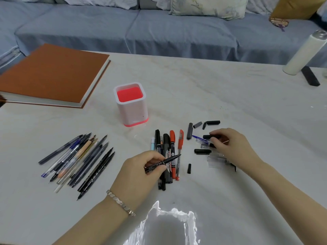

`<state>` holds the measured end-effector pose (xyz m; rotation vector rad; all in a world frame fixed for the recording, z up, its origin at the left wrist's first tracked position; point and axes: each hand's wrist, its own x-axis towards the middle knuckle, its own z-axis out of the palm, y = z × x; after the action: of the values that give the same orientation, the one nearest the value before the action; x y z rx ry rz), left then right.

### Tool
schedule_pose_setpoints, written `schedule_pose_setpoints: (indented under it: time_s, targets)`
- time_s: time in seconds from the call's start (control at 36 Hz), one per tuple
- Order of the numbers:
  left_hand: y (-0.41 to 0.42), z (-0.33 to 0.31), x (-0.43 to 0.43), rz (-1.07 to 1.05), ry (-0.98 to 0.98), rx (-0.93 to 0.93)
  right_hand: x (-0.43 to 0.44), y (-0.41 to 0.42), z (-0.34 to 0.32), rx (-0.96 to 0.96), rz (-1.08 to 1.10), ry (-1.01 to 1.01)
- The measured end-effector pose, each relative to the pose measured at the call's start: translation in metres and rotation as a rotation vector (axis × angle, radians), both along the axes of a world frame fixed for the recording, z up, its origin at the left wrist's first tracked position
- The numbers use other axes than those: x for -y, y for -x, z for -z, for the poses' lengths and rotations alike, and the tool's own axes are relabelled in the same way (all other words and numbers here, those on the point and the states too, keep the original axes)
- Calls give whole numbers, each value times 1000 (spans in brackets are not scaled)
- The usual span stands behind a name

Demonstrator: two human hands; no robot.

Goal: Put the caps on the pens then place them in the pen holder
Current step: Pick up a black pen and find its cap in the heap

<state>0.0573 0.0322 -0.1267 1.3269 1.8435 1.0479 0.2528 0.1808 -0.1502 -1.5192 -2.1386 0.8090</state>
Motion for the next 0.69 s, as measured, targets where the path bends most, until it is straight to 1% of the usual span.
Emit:
schedule_pose_setpoints:
  time_s: [0.06, 0.14, 0.17, 0.22, 0.39, 0.69]
  targets:
    - [1, 1, 0, 0, 4, -1, 11, 5, -9, -207, 39, 92]
    - [0, -1, 1, -6, 5, 17, 32, 10, -20, -552, 89, 288]
    - [0, -1, 1, -11, 4, 27, 38, 12, -22, -635, 91, 348]
    - [-2, -3, 2, -17, 4, 55, 51, 15, -24, -731, 78, 439]
    - [-4, -5, 3, 4, -6, 66, 73, 20, -27, -874, 91, 540]
    - [-9, -6, 5, 37, -6, 34, 84, 22, -27, -911, 116, 562]
